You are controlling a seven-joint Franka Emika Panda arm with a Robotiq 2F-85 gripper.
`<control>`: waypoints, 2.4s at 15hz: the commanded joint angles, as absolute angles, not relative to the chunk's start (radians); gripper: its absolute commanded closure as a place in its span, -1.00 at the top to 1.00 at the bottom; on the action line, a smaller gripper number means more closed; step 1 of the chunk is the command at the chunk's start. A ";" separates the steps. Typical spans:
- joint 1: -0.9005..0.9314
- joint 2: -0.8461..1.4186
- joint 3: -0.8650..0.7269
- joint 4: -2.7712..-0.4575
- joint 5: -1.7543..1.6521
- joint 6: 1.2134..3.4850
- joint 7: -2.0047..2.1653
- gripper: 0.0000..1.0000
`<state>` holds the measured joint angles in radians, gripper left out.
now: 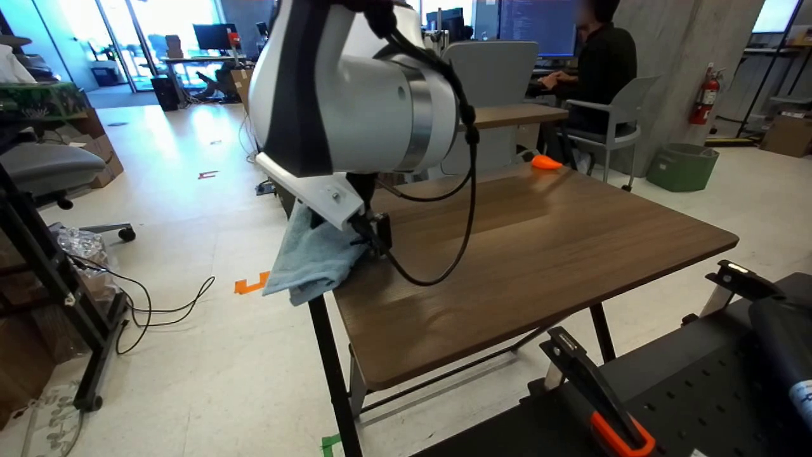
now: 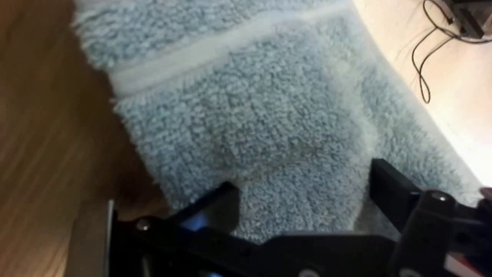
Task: Use the towel to wipe the table
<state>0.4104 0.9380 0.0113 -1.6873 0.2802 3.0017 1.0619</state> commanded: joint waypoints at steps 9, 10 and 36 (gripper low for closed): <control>0.311 0.837 -0.138 -1.848 0.357 3.060 1.143 1.00; 0.320 0.841 -0.169 -1.847 0.356 3.049 1.169 1.00; 0.346 0.689 -0.222 -1.938 0.216 2.829 1.287 1.00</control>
